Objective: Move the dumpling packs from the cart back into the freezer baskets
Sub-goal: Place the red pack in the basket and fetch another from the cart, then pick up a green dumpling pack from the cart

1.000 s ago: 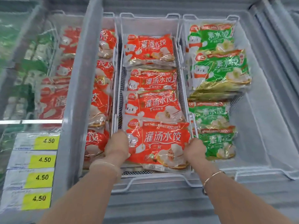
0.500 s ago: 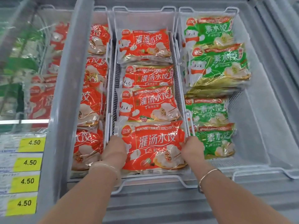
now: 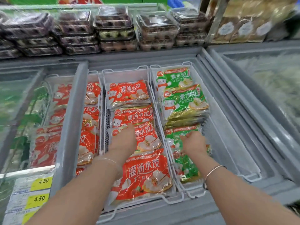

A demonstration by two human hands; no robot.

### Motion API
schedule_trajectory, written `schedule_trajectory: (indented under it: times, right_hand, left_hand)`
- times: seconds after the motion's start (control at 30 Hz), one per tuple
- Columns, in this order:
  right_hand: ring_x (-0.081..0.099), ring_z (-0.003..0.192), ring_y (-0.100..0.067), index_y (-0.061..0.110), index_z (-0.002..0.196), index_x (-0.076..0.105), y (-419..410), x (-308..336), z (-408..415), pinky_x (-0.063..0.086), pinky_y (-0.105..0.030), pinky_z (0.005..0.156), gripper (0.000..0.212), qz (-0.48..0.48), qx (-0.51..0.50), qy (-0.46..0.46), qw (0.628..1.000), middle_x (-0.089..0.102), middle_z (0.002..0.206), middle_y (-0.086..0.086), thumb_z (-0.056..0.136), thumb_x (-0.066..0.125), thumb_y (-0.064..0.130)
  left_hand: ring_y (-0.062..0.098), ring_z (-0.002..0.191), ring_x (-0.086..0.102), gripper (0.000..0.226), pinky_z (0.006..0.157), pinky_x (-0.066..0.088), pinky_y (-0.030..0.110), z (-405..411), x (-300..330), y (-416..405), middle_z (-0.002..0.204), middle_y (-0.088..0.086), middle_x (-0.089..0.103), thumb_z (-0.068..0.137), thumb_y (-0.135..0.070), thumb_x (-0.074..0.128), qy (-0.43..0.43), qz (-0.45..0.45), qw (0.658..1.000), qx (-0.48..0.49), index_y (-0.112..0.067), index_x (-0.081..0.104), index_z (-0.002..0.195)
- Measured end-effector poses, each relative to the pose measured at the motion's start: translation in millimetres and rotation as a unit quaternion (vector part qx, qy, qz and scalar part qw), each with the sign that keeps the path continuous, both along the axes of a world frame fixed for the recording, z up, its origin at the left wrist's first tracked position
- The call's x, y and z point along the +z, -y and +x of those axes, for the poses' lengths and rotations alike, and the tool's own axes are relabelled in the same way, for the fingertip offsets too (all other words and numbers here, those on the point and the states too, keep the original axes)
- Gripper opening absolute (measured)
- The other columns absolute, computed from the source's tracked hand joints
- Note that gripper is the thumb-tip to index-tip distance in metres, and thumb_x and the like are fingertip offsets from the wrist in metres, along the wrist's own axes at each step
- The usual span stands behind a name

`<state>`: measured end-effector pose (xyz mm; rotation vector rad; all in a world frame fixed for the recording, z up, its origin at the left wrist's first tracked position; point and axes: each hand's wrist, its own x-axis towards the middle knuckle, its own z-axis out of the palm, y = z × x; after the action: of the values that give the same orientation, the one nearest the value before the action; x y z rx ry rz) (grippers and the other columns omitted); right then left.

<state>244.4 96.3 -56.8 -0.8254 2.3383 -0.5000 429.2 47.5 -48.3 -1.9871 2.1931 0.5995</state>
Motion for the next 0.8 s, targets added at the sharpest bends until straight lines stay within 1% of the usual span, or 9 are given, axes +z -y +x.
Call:
schedule_trajectory:
  times: [0.03, 0.1, 0.17, 0.23, 0.43, 0.53, 0.6, 0.7, 0.8]
  right_hand:
    - [0.062, 0.097, -0.032, 0.001, 0.102, 0.060, 0.2, 13.7, -6.0, 0.048, -0.035, 0.081, 0.024, -0.024, -0.007, -0.003, 1.000, 0.065, 0.105, -0.019, 0.092, 0.056, 0.022]
    - [0.060, 0.108, -0.031, 0.001, 0.115, 0.058, -3.7, 38.0, -22.5, 0.046, -0.031, 0.083, 0.031, -0.070, -0.010, -0.014, 0.997, 0.063, 0.115, -0.018, 0.093, 0.055, 0.022]
    - [0.059, 0.110, -0.030, 0.002, 0.117, 0.056, -15.9, 58.3, -47.0, 0.044, -0.029, 0.080, 0.030, -0.119, -0.026, -0.018, 0.992, 0.063, 0.117, -0.018, 0.093, 0.055, 0.019]
    - [0.058, 0.110, -0.033, 0.003, 0.116, 0.055, -32.2, 72.0, -77.8, 0.045, -0.033, 0.084, 0.030, -0.152, -0.066, -0.025, 0.986, 0.063, 0.116, -0.020, 0.092, 0.056, 0.020]
    - [0.059, 0.108, -0.032, 0.001, 0.121, 0.050, -112.9, 104.7, -193.7, 0.038, -0.029, 0.081, 0.034, -0.205, -0.179, -0.025, 0.962, 0.063, 0.113, -0.022, 0.091, 0.055, 0.017]
    - [0.057, 0.110, -0.033, 0.003, 0.119, 0.051, -175.5, 110.0, -274.1, 0.041, -0.031, 0.085, 0.033, -0.215, -0.232, -0.053, 0.947, 0.062, 0.116, -0.022, 0.091, 0.056, 0.021]
    - [0.056, 0.110, -0.033, 0.005, 0.117, 0.051, -219.2, 109.3, -329.3, 0.043, -0.033, 0.088, 0.031, -0.215, -0.270, -0.060, 0.937, 0.061, 0.116, -0.021, 0.091, 0.055, 0.022]
    - [0.058, 0.105, -0.036, 0.006, 0.113, 0.051, -277.9, 106.1, -396.1, 0.046, -0.038, 0.088, 0.026, -0.206, -0.329, -0.070, 0.919, 0.060, 0.115, -0.021, 0.093, 0.053, 0.021]
    - [0.060, 0.104, -0.036, 0.009, 0.113, 0.052, -330.9, 96.4, -451.6, 0.046, -0.035, 0.081, 0.025, -0.174, -0.376, -0.073, 0.907, 0.062, 0.115, -0.019, 0.093, 0.052, 0.023]
  left_hand:
    - [0.030, 0.087, 0.065, 0.039, 0.069, 0.051, 0.040, -15.6, 10.7, 1.0, 0.093, 0.008, 0.061, 0.094, -0.005, 0.040, -0.022, -0.019, 1.000, -0.011, -0.008, 0.033, 0.132]
    - [0.028, 0.081, 0.060, 0.030, 0.064, 0.048, 0.036, -47.8, 33.6, -0.8, 0.089, 0.005, 0.056, 0.096, -0.013, 0.041, -0.091, -0.033, 0.995, -0.022, -0.010, 0.036, 0.126]
    - [0.031, 0.084, 0.062, 0.029, 0.070, 0.053, 0.041, -83.6, 53.9, -8.5, 0.097, 0.009, 0.062, 0.097, -0.019, 0.041, -0.172, -0.026, 0.984, -0.042, -0.009, 0.038, 0.124]
    - [0.034, 0.092, 0.064, 0.031, 0.079, 0.054, 0.046, -120.1, 69.4, -20.6, 0.105, 0.017, 0.065, 0.097, -0.019, 0.043, -0.222, -0.030, 0.972, -0.070, -0.008, 0.038, 0.126]
    - [0.037, 0.097, 0.061, 0.026, 0.086, 0.050, 0.046, -244.0, 93.6, -71.8, 0.106, 0.018, 0.064, 0.096, -0.022, 0.045, -0.261, -0.046, 0.955, -0.137, -0.010, 0.041, 0.119]
    - [0.037, 0.096, 0.064, 0.024, 0.086, 0.051, 0.043, -331.0, 101.9, -114.3, 0.102, 0.017, 0.065, 0.096, -0.021, 0.044, -0.293, -0.046, 0.938, -0.178, -0.013, 0.042, 0.117]
    - [0.036, 0.089, 0.065, 0.019, 0.083, 0.053, 0.042, -391.4, 107.3, -149.5, 0.093, 0.012, 0.064, 0.096, -0.021, 0.044, -0.319, -0.031, 0.926, -0.198, -0.014, 0.042, 0.114]
    - [0.040, 0.091, 0.064, 0.022, 0.082, 0.053, 0.047, -472.6, 106.2, -193.1, 0.097, 0.021, 0.065, 0.093, -0.017, 0.048, -0.366, -0.019, 0.900, -0.234, -0.012, 0.045, 0.115]
    - [0.037, 0.092, 0.063, 0.022, 0.083, 0.051, 0.046, -543.7, 106.3, -234.2, 0.094, 0.014, 0.063, 0.094, -0.020, 0.048, -0.352, -0.001, 0.896, -0.271, -0.013, 0.045, 0.114]
